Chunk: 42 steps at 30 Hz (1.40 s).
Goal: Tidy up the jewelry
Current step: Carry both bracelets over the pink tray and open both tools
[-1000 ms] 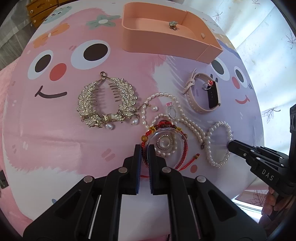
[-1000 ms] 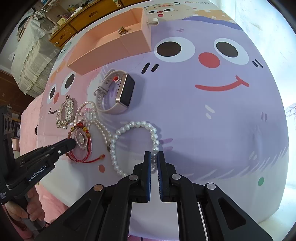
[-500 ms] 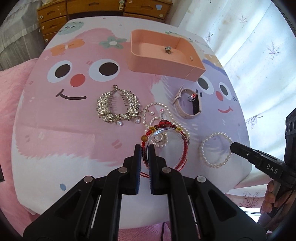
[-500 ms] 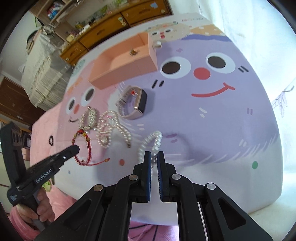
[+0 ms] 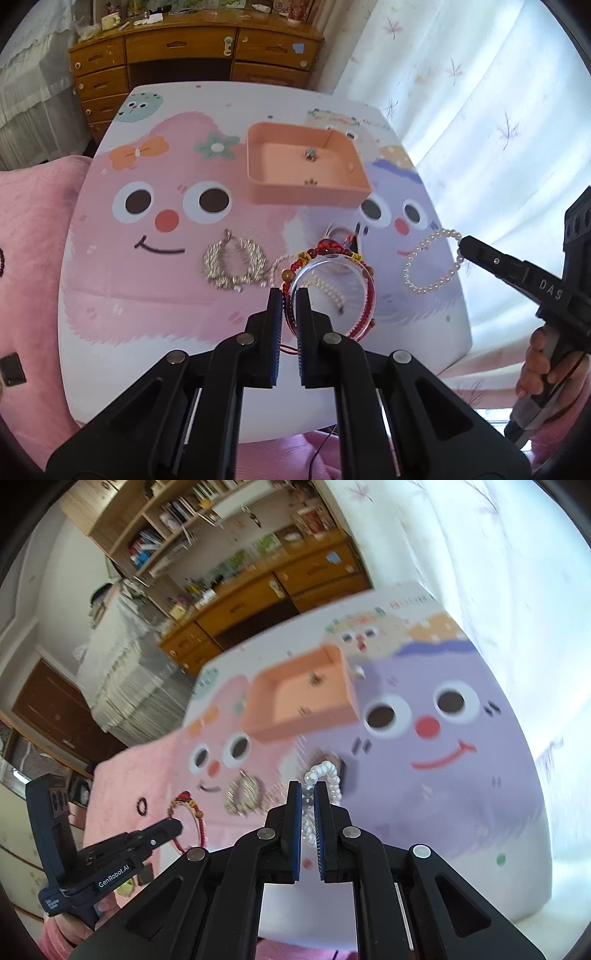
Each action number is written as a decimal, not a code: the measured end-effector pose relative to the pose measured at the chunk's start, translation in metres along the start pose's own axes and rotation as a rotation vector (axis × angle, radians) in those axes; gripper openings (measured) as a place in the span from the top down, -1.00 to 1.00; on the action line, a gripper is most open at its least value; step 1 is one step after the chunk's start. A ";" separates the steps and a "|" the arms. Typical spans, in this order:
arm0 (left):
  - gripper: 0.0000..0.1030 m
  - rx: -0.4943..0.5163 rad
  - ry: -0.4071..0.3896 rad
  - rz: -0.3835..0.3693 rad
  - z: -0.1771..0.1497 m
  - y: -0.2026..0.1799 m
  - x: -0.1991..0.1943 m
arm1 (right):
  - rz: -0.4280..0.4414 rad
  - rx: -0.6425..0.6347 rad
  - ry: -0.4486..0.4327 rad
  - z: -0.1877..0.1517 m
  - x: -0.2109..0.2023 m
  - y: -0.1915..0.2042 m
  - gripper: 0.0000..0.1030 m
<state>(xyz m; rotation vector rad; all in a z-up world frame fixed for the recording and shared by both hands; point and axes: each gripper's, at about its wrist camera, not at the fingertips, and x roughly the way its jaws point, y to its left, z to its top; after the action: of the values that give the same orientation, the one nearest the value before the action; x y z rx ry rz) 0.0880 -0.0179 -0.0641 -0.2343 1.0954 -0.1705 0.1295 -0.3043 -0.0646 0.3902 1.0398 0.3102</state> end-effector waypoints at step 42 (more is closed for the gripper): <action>0.01 0.073 0.007 0.017 0.196 -0.017 0.092 | 0.105 0.023 0.005 0.155 0.117 0.000 0.30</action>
<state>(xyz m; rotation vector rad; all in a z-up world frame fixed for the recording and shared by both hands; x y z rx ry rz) 0.3040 -0.0371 -0.0528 -0.1590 1.0955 -0.1962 0.3209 -0.2802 -0.0855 0.4660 1.0305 0.3931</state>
